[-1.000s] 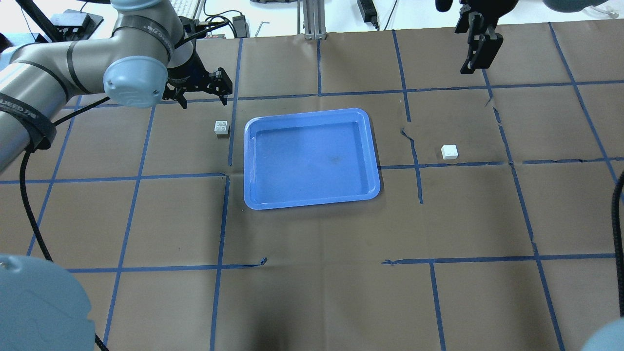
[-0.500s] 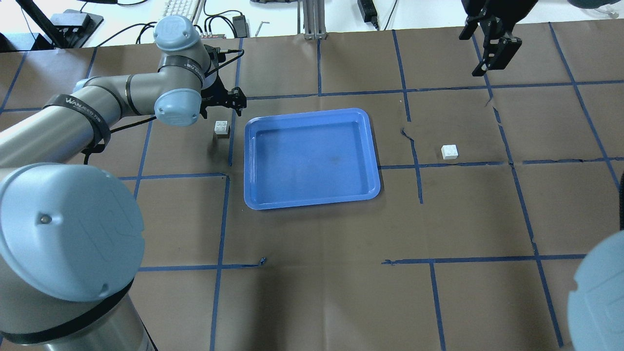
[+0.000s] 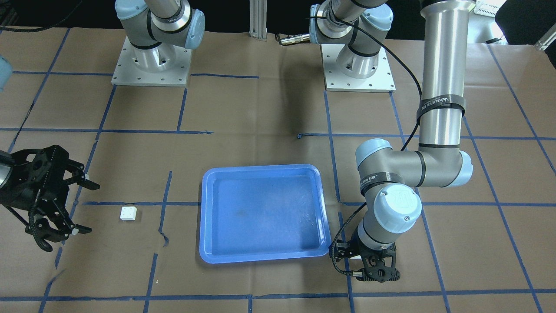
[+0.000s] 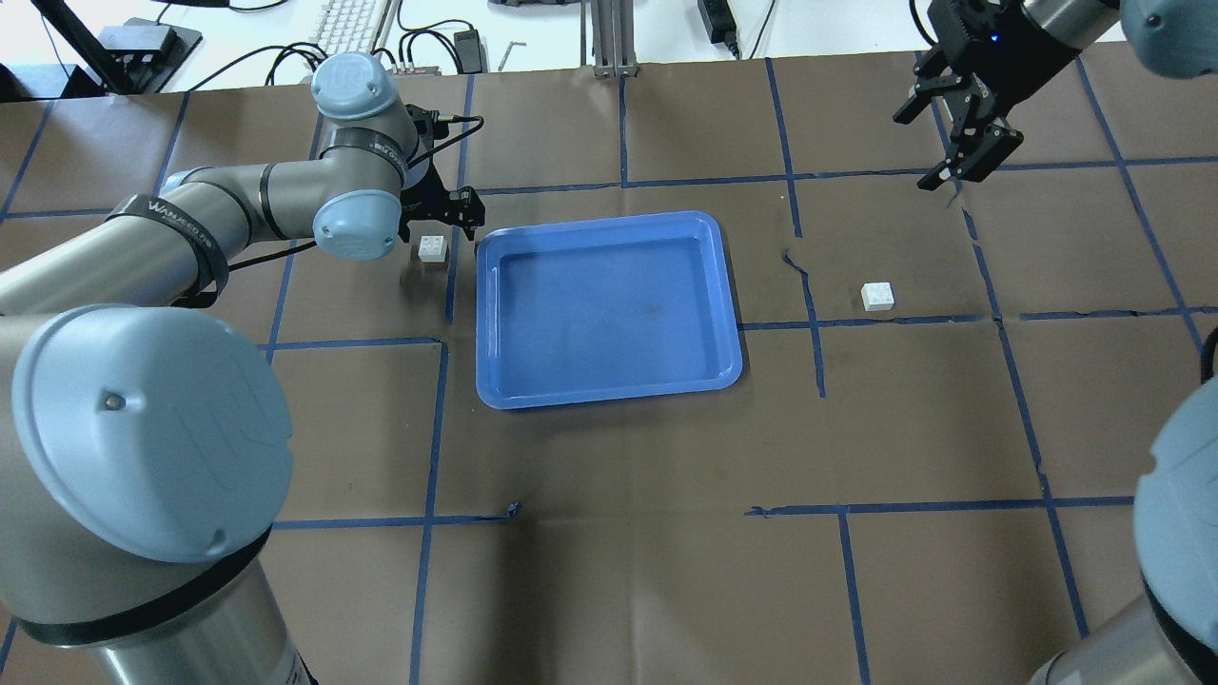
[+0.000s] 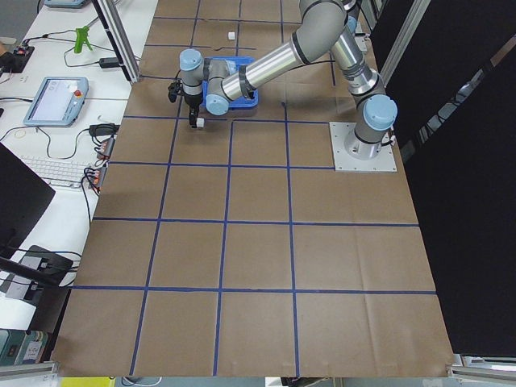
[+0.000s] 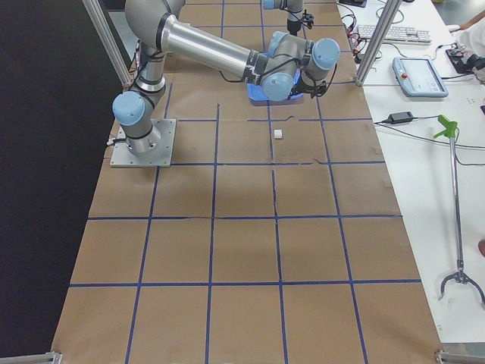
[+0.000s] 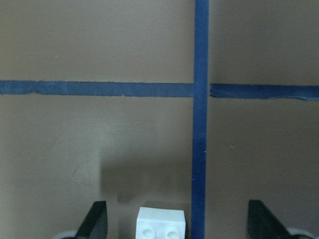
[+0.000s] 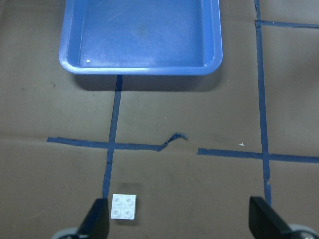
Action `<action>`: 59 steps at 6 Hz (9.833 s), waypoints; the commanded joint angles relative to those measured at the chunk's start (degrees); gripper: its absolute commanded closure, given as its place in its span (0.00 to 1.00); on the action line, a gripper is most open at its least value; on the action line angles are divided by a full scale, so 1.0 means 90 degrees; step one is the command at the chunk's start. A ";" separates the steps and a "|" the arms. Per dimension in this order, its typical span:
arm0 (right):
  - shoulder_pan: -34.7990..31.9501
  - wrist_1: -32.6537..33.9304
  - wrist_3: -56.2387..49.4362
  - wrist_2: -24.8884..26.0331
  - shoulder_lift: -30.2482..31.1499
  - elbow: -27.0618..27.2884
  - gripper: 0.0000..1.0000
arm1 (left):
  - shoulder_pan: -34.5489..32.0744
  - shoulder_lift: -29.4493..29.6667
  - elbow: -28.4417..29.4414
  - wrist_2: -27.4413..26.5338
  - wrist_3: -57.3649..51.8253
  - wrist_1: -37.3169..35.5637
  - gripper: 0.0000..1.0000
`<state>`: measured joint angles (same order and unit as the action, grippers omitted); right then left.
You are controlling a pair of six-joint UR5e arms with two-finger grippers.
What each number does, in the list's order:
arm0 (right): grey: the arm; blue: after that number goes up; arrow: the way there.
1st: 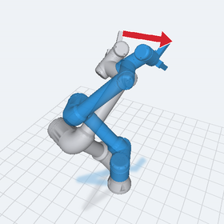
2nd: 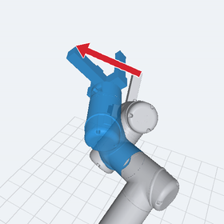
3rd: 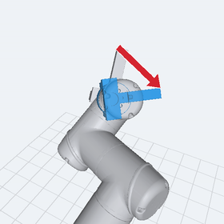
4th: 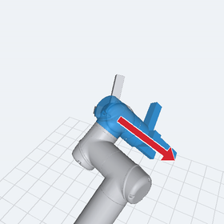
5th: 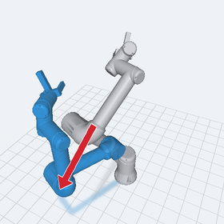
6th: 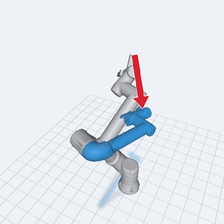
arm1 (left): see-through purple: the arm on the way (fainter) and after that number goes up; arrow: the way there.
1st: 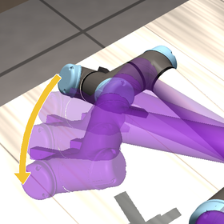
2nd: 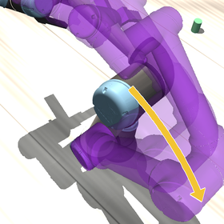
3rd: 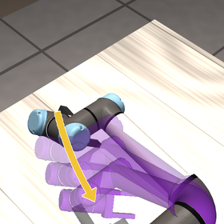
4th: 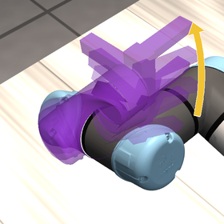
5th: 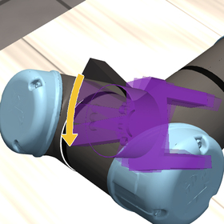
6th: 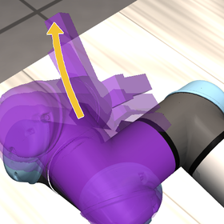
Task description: Assemble white blocks and place on blue tray
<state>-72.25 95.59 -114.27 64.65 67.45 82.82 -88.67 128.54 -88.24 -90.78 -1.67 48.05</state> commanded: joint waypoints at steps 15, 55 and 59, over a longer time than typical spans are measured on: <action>0.0986 0.1830 -0.1405 -0.1245 -0.0912 0.2321 0.29 | -0.2296 -0.0816 -0.0821 -0.0050 -0.6454 0.0091 0.97; -0.2803 0.6595 0.4249 -0.1763 -0.1156 0.3220 0.82 | -0.0235 -0.4585 0.0156 -0.0225 -0.0361 0.5003 0.01; -0.2803 0.6810 0.4249 -0.1812 -0.1176 0.3229 0.82 | -0.0216 -0.4565 0.0146 0.0027 -0.0361 0.4994 0.01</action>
<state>-97.47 156.90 -76.05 48.37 56.90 111.86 -90.65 87.42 -86.82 -91.78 -4.88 93.01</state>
